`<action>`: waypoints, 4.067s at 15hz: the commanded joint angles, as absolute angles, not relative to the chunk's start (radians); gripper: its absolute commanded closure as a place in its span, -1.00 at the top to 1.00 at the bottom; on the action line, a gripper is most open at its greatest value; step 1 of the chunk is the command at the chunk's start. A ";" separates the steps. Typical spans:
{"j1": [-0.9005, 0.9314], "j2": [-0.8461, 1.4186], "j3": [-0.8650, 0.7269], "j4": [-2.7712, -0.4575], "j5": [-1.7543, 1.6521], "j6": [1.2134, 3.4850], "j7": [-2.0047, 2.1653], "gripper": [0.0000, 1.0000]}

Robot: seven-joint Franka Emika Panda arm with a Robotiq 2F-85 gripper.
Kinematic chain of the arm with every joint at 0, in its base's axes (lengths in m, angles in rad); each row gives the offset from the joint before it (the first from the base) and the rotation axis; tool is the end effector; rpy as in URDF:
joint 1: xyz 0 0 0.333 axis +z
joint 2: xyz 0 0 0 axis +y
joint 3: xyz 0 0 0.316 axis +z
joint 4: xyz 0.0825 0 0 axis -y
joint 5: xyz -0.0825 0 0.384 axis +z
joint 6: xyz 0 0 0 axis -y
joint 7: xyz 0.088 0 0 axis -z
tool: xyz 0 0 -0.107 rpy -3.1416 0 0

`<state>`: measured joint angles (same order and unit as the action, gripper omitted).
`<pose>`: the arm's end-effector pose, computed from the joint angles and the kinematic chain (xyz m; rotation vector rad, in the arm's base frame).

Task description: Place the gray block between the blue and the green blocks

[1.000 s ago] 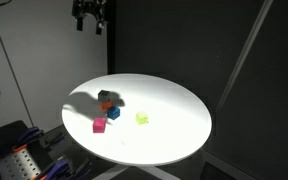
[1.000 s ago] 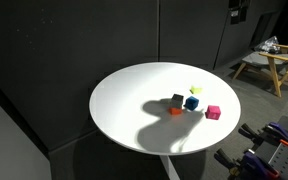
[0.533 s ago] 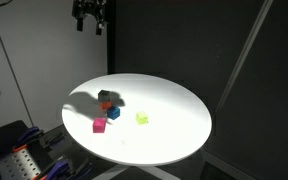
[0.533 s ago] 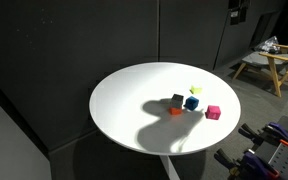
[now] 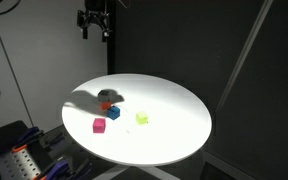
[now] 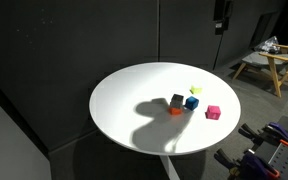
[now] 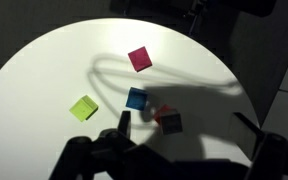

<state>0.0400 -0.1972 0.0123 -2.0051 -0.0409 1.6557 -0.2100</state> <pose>0.4819 0.0215 0.5300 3.0737 0.4151 -0.2410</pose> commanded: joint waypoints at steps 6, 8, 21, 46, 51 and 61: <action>0.081 -0.147 0.053 -2.095 -0.104 1.956 -0.274 1.00; 0.080 -0.130 0.051 -2.103 -0.091 2.008 -0.247 1.00; 0.074 0.034 0.057 -2.087 -0.083 2.116 -0.165 1.00; 0.062 0.189 0.078 -2.110 -0.030 2.305 -0.336 1.00; 0.059 0.245 0.088 -2.101 -0.020 2.317 -0.354 1.00; 0.063 0.332 0.088 -2.102 -0.040 2.366 -0.291 1.00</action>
